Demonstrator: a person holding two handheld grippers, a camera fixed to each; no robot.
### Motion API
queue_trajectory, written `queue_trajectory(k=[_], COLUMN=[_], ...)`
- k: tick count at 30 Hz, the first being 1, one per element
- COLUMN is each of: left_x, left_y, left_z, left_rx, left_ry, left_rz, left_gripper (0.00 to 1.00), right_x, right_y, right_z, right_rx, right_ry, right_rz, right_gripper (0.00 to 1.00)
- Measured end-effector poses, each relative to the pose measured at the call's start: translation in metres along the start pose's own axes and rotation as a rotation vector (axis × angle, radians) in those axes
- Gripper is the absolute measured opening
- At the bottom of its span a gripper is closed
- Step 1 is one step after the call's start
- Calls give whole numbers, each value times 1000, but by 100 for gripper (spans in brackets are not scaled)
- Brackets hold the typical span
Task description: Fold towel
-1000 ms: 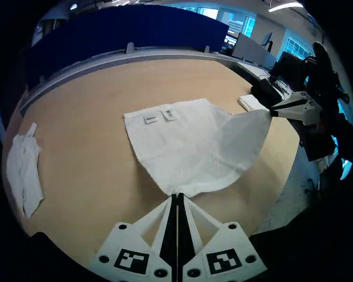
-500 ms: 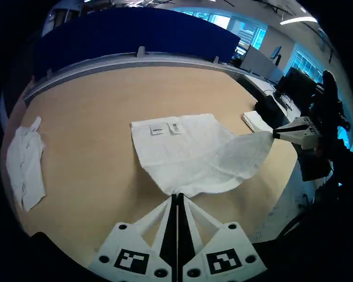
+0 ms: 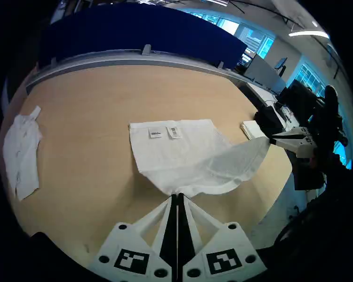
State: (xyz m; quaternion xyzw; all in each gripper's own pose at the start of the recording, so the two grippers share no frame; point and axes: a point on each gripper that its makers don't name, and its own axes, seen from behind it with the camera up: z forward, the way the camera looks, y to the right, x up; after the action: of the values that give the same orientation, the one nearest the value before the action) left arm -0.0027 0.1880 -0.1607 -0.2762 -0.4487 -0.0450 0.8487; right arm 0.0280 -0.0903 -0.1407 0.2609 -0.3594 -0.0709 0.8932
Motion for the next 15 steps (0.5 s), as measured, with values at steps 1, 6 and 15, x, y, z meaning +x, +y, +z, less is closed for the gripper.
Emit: queue_trajectory(k=[1, 6, 15], left_x=[3, 18, 47], left_y=[0, -1, -11], left_z=[1, 7, 27], left_rx=[-4, -20, -34], left_ry=[2, 10, 34], left_rz=[-11, -68, -184], left_gripper=[1, 1, 1], right_x=[3, 17, 39], right_y=[3, 16, 42], right_z=[2, 11, 32], right_rx=[-3, -17, -33], right_ry=[3, 12, 28], right_rz=[0, -2, 9], right_gripper=[2, 2, 2])
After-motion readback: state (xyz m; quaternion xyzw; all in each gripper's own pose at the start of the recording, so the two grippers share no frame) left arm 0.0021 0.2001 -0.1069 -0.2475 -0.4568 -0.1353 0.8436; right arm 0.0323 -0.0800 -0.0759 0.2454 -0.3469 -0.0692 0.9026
